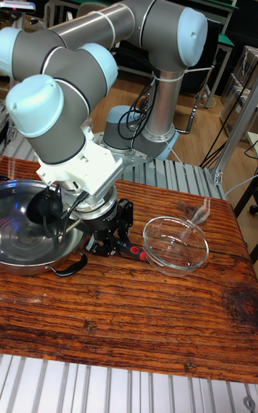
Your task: Scoop water with a large spoon from one bowl to another
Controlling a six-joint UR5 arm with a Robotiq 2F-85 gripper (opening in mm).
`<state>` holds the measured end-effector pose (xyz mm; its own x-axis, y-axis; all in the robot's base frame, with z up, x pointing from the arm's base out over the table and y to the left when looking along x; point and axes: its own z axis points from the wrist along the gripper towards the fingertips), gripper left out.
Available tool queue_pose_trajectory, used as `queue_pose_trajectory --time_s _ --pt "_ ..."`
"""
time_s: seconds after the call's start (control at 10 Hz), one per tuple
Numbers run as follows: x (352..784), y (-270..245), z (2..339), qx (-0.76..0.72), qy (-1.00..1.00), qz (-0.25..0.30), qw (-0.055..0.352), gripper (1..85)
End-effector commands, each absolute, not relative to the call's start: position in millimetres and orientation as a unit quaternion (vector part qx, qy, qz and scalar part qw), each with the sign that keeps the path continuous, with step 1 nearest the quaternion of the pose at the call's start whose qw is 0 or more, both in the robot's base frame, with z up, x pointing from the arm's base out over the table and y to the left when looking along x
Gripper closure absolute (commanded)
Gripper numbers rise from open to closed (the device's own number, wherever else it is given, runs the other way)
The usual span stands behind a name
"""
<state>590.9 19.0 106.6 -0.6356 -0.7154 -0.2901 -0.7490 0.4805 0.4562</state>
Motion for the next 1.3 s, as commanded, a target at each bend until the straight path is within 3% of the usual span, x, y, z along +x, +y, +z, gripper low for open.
queue_pose_trajectory --time_s 0.0,1.2 --pt "594.2 21.8 110.0 -0.433 0.854 0.287 0.042 84.7" --pt "618.6 17.3 112.3 -0.471 0.839 0.252 0.106 84.7"
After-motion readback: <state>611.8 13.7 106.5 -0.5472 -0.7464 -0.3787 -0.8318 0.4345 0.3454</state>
